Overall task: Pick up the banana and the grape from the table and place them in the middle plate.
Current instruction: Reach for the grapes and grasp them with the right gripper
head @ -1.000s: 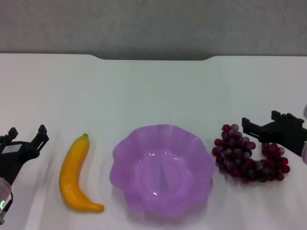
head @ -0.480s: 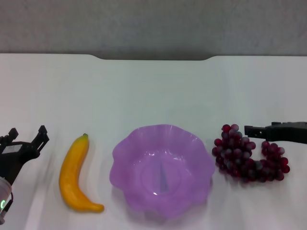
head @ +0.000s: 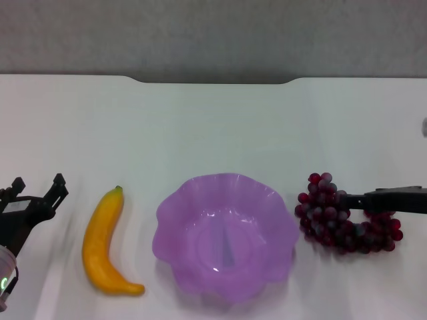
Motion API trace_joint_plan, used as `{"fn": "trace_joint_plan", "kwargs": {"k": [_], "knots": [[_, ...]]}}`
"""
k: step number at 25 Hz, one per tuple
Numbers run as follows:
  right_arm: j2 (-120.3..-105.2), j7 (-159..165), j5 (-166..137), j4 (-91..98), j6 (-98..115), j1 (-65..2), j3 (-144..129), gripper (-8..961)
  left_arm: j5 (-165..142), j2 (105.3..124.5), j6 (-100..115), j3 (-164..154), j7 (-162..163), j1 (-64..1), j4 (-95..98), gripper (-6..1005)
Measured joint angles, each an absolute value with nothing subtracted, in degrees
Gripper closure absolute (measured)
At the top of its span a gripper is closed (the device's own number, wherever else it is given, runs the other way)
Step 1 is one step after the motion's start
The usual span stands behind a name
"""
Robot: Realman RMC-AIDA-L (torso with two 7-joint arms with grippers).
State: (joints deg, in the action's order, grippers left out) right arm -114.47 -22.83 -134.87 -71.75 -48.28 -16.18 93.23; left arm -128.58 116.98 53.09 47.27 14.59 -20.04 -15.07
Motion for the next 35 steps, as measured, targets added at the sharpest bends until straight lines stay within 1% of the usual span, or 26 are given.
{"fn": "trace_joint_plan", "kwargs": {"k": [35], "knots": [[-114.61, -22.9, -134.5, -61.3, -37.3, -19.4, 82.5, 87, -128.6, 116.98, 53.4, 47.1, 13.8, -20.0, -15.4, 153]]}}
